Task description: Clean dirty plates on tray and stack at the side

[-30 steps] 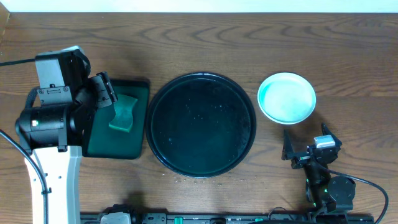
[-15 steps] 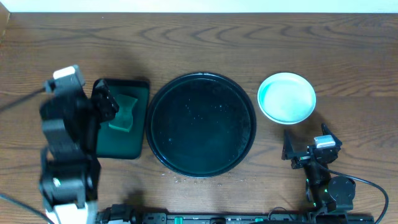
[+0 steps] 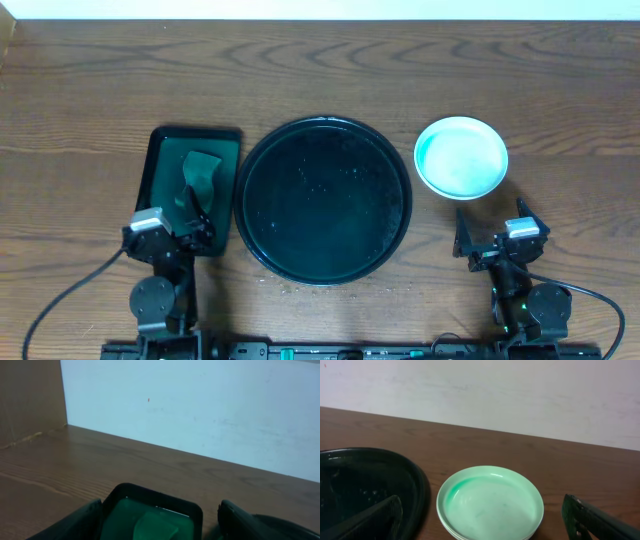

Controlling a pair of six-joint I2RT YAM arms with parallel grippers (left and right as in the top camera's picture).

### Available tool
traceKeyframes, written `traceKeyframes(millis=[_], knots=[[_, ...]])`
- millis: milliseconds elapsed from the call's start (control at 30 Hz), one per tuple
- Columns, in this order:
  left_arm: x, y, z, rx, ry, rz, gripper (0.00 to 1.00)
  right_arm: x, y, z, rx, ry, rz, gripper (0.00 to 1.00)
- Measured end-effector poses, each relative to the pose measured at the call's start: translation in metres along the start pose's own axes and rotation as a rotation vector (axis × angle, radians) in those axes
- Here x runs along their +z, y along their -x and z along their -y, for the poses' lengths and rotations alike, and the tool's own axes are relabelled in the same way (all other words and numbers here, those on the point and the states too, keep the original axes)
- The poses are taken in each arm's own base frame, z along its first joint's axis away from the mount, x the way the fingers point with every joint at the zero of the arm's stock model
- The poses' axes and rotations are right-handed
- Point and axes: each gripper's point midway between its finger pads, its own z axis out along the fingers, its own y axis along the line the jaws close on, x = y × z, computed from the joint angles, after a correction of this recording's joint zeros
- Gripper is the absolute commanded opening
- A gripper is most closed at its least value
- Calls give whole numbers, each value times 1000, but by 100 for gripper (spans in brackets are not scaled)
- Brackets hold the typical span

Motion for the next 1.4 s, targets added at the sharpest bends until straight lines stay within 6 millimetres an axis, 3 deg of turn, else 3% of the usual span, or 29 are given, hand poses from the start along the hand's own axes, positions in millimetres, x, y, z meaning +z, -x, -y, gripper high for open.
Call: traceKeyframes(millis=[300,1400], knots=[[-5,-44,-7,82,9,-93,74,0,0,0,0,0,1,99],[-7,-43,-6,96,2,-89,74,0,0,0,0,0,0,99]])
